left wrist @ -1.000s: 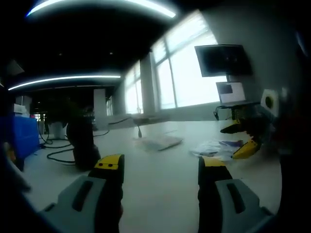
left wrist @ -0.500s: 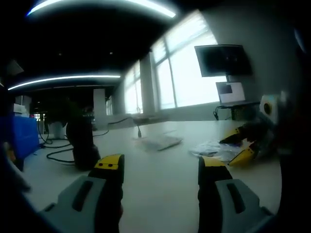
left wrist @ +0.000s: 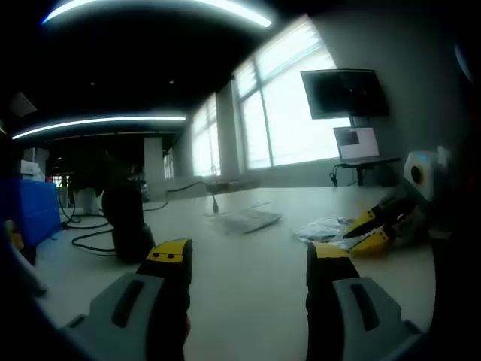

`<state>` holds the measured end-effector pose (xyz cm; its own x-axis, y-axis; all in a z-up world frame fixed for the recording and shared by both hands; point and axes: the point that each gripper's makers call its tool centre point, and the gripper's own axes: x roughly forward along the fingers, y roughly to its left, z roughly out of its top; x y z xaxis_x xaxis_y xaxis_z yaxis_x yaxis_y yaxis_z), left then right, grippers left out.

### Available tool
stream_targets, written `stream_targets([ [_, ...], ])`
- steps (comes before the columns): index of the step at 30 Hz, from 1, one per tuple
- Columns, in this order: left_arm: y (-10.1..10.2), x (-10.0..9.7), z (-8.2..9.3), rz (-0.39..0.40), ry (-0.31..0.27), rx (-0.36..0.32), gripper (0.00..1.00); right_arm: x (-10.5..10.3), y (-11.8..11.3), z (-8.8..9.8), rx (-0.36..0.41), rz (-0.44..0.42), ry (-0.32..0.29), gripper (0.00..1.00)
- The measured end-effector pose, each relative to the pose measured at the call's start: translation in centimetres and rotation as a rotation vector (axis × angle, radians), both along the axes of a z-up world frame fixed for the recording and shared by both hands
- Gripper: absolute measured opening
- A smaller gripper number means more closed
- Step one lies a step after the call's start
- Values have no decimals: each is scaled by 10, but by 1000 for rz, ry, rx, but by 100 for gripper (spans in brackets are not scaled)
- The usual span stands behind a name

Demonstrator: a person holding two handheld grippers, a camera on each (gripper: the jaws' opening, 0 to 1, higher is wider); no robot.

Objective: Clip sheet goods on table flip sheet goods clip sheet goods scan sheet goods put sheet goods back to table

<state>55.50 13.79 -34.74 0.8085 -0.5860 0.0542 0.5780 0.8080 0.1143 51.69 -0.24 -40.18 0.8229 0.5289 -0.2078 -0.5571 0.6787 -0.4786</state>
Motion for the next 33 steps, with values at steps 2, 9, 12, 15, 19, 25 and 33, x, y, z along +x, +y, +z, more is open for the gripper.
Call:
stream_targets([
  [2,0,0,0,0,0,-1,54,0,1,-1,-6,1,-1,4],
  [9,0,0,0,1,0,0,54,0,-1,-5,30,-19,50,0],
  [12,0,0,0,1,0,-2,54,-1,-1,-6,27,-21,59,0],
  [15,0,0,0,1,2,1,54,-2,-1,-6,37,-18,73,0],
  [19,0,0,0,2,1,3,54,-5,0,-1,159,-13,146,0],
  [25,0,0,0,1,0,4,54,-2,-6,9,308,-28,231,0],
  [33,0,0,0,0,0,2,54,-3,-3,12,309,-30,213,0],
])
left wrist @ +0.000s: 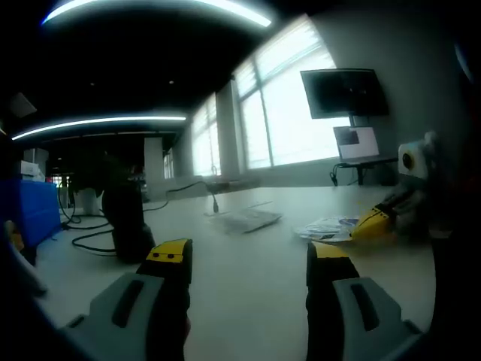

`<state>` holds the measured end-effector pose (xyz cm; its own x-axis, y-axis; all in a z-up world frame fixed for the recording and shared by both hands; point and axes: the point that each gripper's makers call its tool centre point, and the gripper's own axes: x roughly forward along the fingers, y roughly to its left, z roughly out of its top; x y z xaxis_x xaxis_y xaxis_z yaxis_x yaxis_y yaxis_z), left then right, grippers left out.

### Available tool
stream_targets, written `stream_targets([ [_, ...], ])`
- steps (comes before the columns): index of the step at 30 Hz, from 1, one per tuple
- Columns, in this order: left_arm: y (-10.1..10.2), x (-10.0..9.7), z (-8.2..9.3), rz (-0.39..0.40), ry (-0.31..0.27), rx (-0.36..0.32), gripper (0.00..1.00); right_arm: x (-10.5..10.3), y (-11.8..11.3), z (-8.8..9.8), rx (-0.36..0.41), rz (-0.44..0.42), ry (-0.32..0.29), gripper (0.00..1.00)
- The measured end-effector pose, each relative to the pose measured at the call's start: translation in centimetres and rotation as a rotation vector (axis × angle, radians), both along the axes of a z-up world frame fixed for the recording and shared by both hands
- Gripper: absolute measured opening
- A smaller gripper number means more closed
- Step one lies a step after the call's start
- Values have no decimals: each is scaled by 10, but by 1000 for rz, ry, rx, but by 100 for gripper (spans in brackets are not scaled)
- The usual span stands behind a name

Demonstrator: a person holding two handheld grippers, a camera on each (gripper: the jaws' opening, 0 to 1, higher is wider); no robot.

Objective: Clip sheet goods on table flip sheet goods clip sheet goods scan sheet goods put sheet goods back to table

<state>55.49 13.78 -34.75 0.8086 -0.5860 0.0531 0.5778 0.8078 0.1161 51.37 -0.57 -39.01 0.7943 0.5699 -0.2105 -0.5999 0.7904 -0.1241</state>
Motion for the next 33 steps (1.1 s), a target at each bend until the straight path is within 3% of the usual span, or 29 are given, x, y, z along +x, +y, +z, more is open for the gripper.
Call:
stream_targets([
  [4,0,0,0,-1,-1,1,54,-2,3,-5,-57,9,-27,0],
  [9,0,0,0,0,-1,1,54,-4,6,-9,-175,29,-113,0],
  [17,0,0,0,0,-1,0,54,-3,6,-9,-275,45,-199,3],
  [23,0,0,0,1,-1,-1,54,-1,3,-10,-320,41,-222,10],
  [28,0,0,1,0,-2,0,54,-1,4,-11,-328,38,-229,8],
  [33,1,0,0,1,-3,0,54,0,4,-14,-281,19,-184,3],
])
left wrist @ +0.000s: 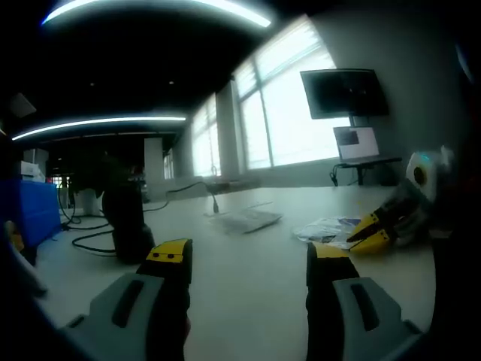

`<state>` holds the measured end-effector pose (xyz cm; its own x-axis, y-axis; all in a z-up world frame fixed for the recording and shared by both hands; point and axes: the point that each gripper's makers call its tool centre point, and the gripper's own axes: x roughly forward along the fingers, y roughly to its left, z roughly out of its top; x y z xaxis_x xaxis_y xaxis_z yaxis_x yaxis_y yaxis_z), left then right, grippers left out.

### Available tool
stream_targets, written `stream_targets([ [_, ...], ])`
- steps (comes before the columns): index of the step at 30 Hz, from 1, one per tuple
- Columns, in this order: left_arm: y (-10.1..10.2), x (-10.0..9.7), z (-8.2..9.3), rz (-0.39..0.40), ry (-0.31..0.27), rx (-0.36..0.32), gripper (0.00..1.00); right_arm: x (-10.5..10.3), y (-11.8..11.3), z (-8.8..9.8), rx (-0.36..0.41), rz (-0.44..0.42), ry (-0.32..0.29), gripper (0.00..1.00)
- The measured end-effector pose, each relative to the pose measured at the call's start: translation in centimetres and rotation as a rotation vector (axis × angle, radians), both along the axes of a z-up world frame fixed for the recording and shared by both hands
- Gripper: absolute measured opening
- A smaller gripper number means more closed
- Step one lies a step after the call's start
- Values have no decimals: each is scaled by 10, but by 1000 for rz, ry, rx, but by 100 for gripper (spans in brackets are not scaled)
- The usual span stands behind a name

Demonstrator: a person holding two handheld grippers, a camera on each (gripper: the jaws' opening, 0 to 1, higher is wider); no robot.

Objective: Clip sheet goods on table flip sheet goods clip sheet goods scan sheet goods put sheet goods back to table

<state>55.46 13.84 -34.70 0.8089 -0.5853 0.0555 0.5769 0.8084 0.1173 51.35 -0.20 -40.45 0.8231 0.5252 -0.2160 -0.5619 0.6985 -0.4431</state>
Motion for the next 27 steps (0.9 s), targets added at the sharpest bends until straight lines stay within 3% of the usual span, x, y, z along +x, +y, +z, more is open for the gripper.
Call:
stream_targets([
  [8,0,0,0,0,-1,-1,54,-1,-2,1,-9,-19,12,0],
  [18,0,0,0,0,0,0,54,4,-17,41,152,-48,5,0],
  [27,0,0,0,-1,-1,0,54,11,-39,77,223,-98,-40,0],
])
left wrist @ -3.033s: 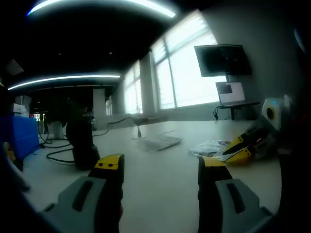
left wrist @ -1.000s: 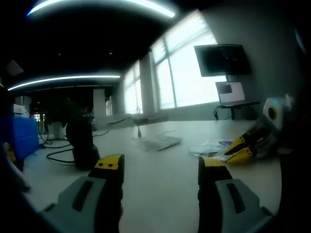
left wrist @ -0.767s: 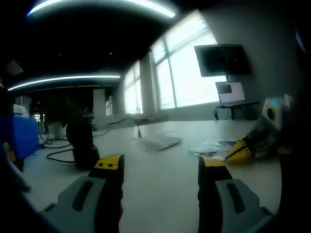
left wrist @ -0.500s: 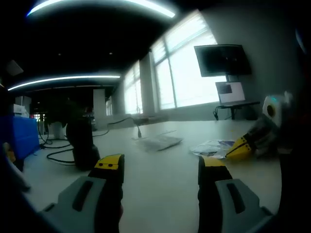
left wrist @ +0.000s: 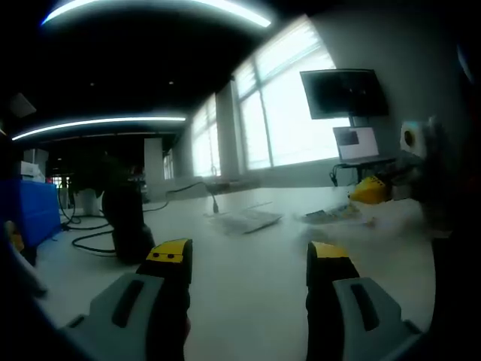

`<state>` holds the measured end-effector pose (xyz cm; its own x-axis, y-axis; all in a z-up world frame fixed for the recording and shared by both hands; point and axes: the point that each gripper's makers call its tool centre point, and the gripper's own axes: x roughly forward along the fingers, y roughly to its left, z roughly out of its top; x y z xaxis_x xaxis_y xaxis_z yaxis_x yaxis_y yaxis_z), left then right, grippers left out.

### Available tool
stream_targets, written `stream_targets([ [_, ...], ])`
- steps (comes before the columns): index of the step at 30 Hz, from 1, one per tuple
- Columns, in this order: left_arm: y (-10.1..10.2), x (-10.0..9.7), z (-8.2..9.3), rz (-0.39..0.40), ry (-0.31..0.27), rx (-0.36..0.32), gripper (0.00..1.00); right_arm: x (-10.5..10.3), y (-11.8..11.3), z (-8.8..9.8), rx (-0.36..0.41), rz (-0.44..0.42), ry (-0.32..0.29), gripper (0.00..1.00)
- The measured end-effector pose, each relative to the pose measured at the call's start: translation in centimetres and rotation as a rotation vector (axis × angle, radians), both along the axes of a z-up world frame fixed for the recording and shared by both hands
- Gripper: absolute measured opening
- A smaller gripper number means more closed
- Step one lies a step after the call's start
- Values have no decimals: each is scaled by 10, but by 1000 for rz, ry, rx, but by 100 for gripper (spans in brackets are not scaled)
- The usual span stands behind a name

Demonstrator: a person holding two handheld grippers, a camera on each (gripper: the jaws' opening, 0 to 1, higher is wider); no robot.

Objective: Clip sheet goods on table flip sheet goods clip sheet goods scan sheet goods put sheet goods back to table

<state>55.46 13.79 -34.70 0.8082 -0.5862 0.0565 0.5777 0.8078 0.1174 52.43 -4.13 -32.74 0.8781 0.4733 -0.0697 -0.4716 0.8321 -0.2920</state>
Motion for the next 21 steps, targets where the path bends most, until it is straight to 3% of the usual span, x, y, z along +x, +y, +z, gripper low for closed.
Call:
stream_targets([
  [10,0,0,0,-1,1,3,54,16,-38,37,83,-67,-15,0],
  [21,0,0,0,-2,-1,-1,54,27,-56,75,139,-106,-58,0],
])
